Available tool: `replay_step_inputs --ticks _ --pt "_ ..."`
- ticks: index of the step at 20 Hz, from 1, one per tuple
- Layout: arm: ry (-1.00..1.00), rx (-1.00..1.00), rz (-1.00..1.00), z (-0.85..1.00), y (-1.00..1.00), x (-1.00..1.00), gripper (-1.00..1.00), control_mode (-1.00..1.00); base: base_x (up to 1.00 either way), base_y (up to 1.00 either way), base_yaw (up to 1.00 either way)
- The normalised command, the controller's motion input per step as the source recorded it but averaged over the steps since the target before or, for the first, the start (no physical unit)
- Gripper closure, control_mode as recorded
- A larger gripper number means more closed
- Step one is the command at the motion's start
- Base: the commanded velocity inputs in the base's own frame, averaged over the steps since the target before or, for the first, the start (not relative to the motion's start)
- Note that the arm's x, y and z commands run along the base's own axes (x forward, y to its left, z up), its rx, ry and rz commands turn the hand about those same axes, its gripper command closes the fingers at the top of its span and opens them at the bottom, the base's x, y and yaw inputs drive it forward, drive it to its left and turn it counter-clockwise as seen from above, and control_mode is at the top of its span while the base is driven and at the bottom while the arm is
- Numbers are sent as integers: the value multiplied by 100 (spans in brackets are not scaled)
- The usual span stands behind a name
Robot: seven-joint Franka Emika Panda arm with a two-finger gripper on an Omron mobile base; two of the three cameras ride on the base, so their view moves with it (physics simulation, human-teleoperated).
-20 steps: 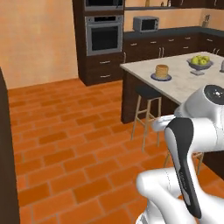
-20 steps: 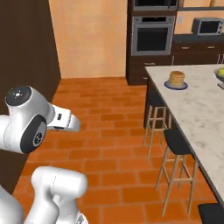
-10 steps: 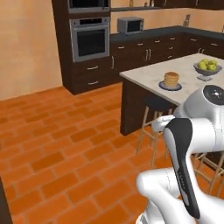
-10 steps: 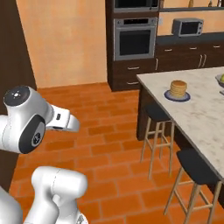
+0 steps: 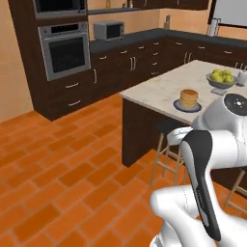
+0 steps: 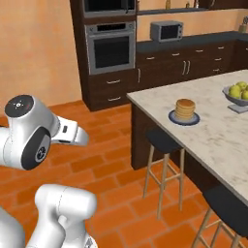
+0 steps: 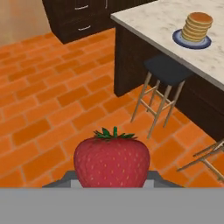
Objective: Take the strawberry from the fridge and place it on top of the pancake, located on the dining counter.
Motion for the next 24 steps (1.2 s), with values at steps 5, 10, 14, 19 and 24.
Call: replay_step_inputs --ticks 5,10,14,19,24 --pt "0 0 0 0 0 0 100 100 100 17 -47" --pt "0 0 0 0 0 0 100 100 100 1 -38" --pt "0 0 0 0 0 0 100 100 100 10 -43" --pt "0 0 0 0 0 0 100 100 87 42 -53" --pt "0 0 0 0 0 0 100 100 49 67 -63"
